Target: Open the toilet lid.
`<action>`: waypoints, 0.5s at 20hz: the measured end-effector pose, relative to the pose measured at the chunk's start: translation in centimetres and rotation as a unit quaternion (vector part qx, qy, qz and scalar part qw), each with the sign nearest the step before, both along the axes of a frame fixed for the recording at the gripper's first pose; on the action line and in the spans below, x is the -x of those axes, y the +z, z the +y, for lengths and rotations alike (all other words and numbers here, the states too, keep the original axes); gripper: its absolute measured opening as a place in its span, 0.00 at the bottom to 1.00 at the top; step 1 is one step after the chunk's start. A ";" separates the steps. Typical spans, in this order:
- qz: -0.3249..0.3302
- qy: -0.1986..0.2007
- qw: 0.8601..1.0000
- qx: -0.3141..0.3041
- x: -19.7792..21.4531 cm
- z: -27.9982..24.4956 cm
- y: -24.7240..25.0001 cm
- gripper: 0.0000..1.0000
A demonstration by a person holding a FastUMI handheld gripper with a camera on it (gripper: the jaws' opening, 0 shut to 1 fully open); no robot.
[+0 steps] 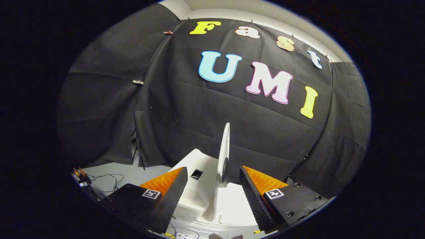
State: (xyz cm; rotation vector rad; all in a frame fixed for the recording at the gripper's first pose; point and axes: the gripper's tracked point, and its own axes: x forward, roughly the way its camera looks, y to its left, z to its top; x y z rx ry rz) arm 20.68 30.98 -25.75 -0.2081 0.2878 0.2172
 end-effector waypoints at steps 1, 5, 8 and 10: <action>-0.004 0.000 1.000 -0.004 0.2 -0.1 0.3 0.98; -0.014 0.006 1.000 -0.013 0.7 -0.4 1.8 0.98; -0.025 0.006 0.999 -0.021 1.2 -1.3 3.5 0.98; -0.033 0.005 0.999 -0.029 1.4 -2.1 4.7 0.98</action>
